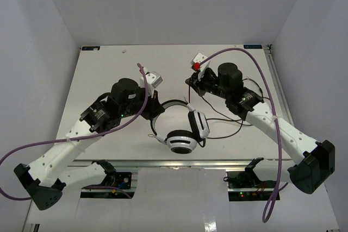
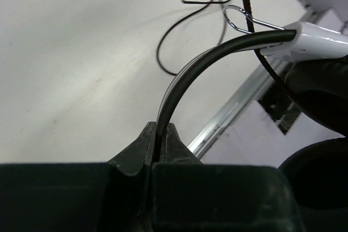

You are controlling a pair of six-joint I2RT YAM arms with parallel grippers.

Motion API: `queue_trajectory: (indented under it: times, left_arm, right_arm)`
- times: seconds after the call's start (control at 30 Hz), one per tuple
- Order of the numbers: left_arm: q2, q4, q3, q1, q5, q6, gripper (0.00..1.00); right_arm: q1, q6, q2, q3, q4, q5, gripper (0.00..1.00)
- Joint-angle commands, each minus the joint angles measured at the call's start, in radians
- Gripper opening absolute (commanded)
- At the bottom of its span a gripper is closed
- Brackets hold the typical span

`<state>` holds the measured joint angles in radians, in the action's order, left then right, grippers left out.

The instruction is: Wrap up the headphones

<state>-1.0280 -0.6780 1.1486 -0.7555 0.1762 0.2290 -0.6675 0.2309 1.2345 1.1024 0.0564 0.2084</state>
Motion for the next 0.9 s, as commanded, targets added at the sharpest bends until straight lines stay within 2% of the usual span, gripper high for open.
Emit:
queue_trajectory:
  times: [0.0, 0.1, 0.17, 0.27, 0.57, 0.87]
  left_arm:
    - [-0.091, -0.089, 0.065, -0.009, -0.183, -0.035, 0.0]
    - [-0.15, -0.126, 0.082, -0.013, -0.374, -0.035, 0.0]
    - [-0.195, -0.162, 0.088, -0.017, -0.504, -0.022, 0.0]
    - [-0.227, -0.189, 0.082, -0.024, -0.617, 0.005, 0.0]
    - [-0.309, -0.214, 0.101, -0.048, -0.834, 0.062, 0.0]
    - [-0.384, -0.241, 0.111, -0.091, -0.953, 0.062, 0.0]
  right_arm:
    - [0.011, 0.011, 0.036, 0.098, 0.233, -0.152, 0.08]
    - [0.011, -0.013, 0.042, 0.131, 0.287, -0.172, 0.08]
    - [0.011, -0.023, 0.045, 0.143, 0.325, -0.114, 0.08]
    - [0.01, -0.049, 0.035, 0.147, 0.355, -0.054, 0.08]
    - [-0.007, -0.086, 0.025, 0.113, 0.34, 0.195, 0.08]
    - [-0.006, -0.101, 0.154, 0.227, 0.334, 0.281, 0.08]
